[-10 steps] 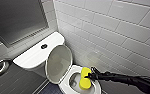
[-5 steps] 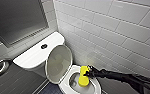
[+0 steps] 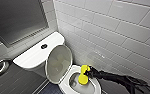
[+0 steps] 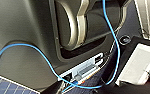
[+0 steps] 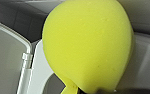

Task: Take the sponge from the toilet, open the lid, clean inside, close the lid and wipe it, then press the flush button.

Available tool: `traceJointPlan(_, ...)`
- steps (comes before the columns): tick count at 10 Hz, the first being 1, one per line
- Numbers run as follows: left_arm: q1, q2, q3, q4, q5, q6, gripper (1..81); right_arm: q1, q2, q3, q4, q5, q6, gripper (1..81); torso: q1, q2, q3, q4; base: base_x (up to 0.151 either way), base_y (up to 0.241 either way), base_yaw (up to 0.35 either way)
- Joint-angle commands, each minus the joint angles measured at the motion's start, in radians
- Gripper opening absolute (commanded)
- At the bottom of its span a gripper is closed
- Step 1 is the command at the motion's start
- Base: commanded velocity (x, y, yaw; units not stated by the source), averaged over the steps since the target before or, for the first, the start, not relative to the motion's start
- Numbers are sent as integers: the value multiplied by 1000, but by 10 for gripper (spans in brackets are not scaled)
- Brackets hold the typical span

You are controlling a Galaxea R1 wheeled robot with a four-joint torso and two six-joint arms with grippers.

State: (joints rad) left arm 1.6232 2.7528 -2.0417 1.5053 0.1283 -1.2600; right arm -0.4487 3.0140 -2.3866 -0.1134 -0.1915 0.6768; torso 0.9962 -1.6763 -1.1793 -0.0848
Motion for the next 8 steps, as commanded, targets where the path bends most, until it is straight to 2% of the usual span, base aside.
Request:
traceJointPlan(1, 45, -14, 23, 1, -32, 1, 811, 66, -1, -5, 32, 37, 13, 10, 0, 0, 0, 0, 0, 0, 0)
traceJointPlan(2, 45, -13, 21, 4, -32, 1, 811, 52, -51, 35, 46, 49, 26, 10, 0, 0, 0, 0, 0, 0, 0)
traceJointPlan(4, 47, -11, 21, 9, -32, 1, 811, 6, -221, 272, 35, 53, 47, 10, 0, 0, 0, 0, 0, 0, 0)
traceJointPlan(6, 47, -11, 21, 10, -32, 2, 811, -52, -327, 367, 37, 80, 52, 10, 0, 0, 0, 0, 0, 0, 0)
traceJointPlan(8, 47, -13, 21, 12, -32, 2, 811, -100, -389, 409, 38, 86, 52, 10, 0, 0, 0, 0, 0, 0, 0)
